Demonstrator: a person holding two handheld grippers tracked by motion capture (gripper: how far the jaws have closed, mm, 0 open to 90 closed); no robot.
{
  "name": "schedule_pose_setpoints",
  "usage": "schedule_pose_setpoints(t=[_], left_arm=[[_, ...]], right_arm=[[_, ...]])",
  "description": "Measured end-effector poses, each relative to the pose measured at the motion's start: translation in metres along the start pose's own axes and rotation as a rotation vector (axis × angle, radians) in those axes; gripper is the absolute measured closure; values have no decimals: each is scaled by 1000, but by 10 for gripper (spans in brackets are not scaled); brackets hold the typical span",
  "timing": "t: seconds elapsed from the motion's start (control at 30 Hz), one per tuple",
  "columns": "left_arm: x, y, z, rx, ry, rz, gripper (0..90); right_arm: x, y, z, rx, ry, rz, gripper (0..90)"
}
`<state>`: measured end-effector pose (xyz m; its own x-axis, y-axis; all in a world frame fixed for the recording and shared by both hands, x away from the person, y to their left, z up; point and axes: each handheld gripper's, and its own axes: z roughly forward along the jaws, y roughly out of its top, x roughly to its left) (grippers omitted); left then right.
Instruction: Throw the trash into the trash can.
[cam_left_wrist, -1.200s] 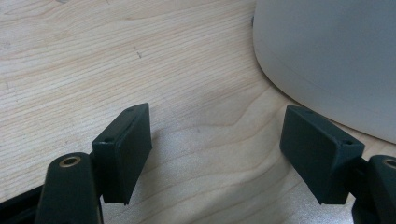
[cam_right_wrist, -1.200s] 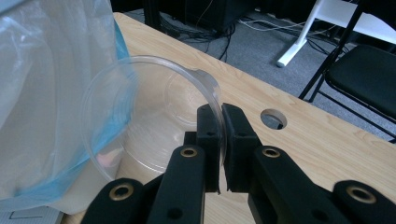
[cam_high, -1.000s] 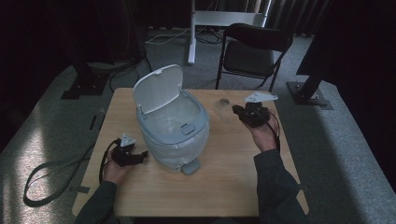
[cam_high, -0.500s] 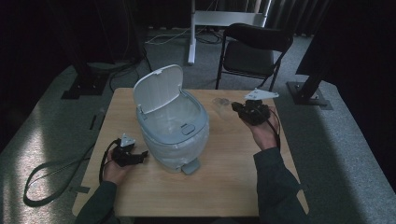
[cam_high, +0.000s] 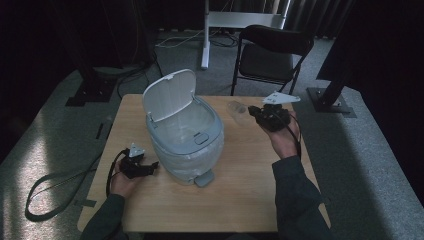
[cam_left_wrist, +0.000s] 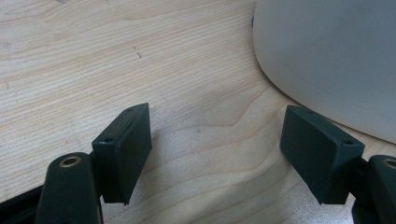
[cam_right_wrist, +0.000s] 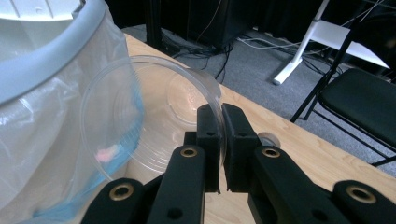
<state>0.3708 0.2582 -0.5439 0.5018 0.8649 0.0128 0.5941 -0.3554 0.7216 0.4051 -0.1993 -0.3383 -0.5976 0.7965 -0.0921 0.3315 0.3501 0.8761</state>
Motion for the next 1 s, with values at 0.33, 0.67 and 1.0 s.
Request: schedule_pose_setpoints(t=[0.33, 0.67, 1.0], left_arm=[[0, 0, 0, 0, 0, 0, 252], [0, 0, 0, 0, 0, 0, 252], [0, 0, 0, 0, 0, 0, 252]], right_arm=[[2, 8, -5, -22, 1, -10, 860], [4, 14, -10, -38, 1, -20, 860], [7, 20, -13, -51, 9, -31, 860]])
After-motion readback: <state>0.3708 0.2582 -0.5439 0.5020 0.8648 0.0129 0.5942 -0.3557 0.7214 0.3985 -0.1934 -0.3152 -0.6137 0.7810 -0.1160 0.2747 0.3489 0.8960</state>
